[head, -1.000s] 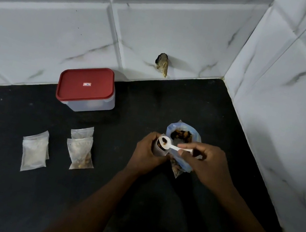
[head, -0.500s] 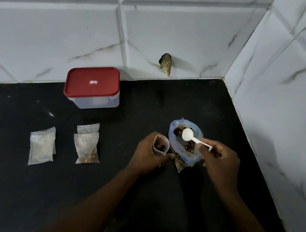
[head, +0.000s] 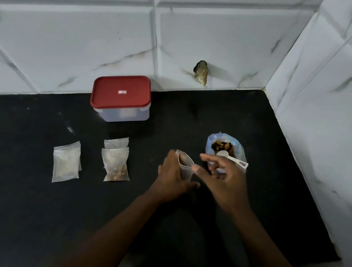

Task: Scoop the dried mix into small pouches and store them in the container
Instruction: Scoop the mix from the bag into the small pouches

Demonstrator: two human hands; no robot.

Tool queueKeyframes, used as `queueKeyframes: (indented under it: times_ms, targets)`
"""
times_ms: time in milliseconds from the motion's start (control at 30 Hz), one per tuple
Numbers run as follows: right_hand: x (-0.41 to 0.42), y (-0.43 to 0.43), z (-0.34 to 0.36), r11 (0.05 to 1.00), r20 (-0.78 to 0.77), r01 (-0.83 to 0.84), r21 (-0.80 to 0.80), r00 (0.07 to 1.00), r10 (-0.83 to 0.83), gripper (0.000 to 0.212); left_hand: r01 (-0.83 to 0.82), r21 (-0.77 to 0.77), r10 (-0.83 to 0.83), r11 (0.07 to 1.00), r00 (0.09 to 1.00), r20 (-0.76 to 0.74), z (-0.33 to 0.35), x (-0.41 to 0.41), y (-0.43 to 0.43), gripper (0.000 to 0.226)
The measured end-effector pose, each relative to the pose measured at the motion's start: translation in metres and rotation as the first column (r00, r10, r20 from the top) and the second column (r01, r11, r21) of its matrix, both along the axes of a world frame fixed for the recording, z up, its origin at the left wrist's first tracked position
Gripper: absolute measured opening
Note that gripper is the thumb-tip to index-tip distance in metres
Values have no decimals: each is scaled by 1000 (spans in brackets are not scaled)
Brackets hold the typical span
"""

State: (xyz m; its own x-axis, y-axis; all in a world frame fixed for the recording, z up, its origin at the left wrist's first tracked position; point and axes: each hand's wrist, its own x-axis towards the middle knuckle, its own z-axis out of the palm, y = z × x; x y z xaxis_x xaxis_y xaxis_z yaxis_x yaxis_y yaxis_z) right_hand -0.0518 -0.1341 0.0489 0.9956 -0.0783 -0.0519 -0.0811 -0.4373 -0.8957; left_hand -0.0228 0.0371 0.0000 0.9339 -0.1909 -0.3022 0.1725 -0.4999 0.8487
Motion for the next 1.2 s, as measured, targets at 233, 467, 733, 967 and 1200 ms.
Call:
queueKeyframes:
  times_ms: [233,467,733,967,1200]
  targets:
    - [-11,43,-4,995,-73,16,95,997,-9,34,-5,17,5,1000,1000,14,17,-19,34,77]
    - [-13,74,-11,953,-198,94,289,980,-37,14,-96,-441,69,892,995,-77,21,-40,87,26]
    - [-15,114,-14,919,-292,75,387,955,45,11,-154,-403,197,902,978,68,17,-50,131,28]
    - [-12,143,-18,916,-313,78,394,948,54,10,-182,-338,235,923,964,122,8,-52,156,39]
    - [-10,166,-15,900,-292,119,419,956,10,10,-241,-456,264,857,964,-14,6,-49,169,33]
